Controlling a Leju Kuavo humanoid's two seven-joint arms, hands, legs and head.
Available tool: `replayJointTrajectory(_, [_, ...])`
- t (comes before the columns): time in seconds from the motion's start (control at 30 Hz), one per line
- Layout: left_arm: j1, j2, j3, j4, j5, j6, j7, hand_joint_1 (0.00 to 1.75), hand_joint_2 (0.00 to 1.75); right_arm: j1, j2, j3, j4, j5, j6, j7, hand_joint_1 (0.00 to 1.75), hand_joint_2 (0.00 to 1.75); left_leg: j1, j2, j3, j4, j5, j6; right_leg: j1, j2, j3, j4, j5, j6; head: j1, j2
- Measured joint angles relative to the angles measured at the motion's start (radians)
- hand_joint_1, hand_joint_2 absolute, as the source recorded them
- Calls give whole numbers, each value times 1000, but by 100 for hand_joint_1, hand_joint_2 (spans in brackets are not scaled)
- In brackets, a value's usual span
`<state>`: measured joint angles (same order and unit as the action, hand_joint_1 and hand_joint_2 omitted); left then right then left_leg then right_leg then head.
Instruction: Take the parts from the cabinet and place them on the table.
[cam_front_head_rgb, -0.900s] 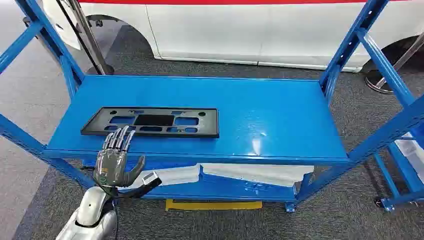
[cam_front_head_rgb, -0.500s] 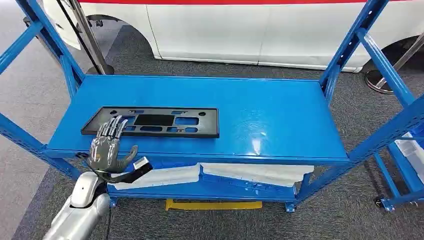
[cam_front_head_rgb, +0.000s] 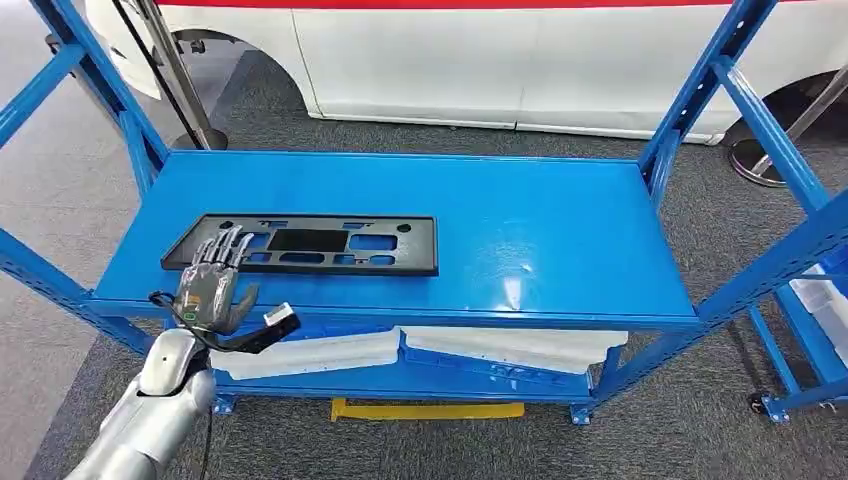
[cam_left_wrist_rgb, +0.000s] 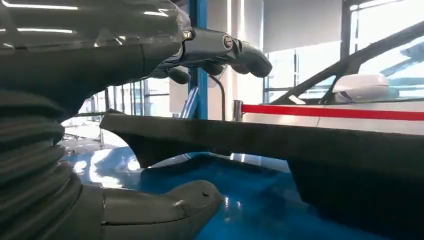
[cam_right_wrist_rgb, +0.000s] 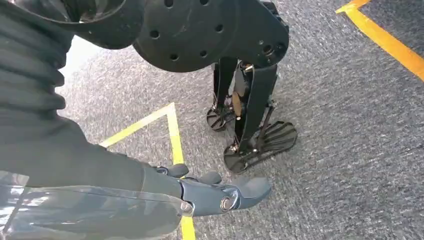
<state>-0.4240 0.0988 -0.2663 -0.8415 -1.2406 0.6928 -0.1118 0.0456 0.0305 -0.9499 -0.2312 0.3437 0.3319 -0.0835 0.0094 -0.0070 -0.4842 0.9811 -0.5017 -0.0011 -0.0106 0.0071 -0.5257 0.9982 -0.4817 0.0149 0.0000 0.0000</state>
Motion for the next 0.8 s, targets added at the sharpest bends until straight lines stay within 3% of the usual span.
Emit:
replayJointTrajectory(0.37, [-38, 0, 15, 48, -54, 0, -15, 0, 175, 0, -2, 0, 2, 7, 7, 6, 0, 175, 0, 0, 0, 0, 0, 0, 0, 0, 0, 0, 0, 0, 0, 0])
replayJointTrajectory(0.53, [-81, -11, 15, 88, -114, 0, 3, 0, 175, -5, -8, 0, 5, 18, 16, -3, 0, 175, 0, 0, 0, 0, 0, 0, 0, 0, 0, 0, 0, 0, 0, 0])
replayJointTrajectory(0.8, [-121, -20, 15, 134, -122, 0, 29, 0, 175, -7, -8, -5, 8, 18, 7, -4, 0, 175, 0, 0, 0, 0, 0, 0, 0, 0, 0, 0, 0, 0, 0, 0])
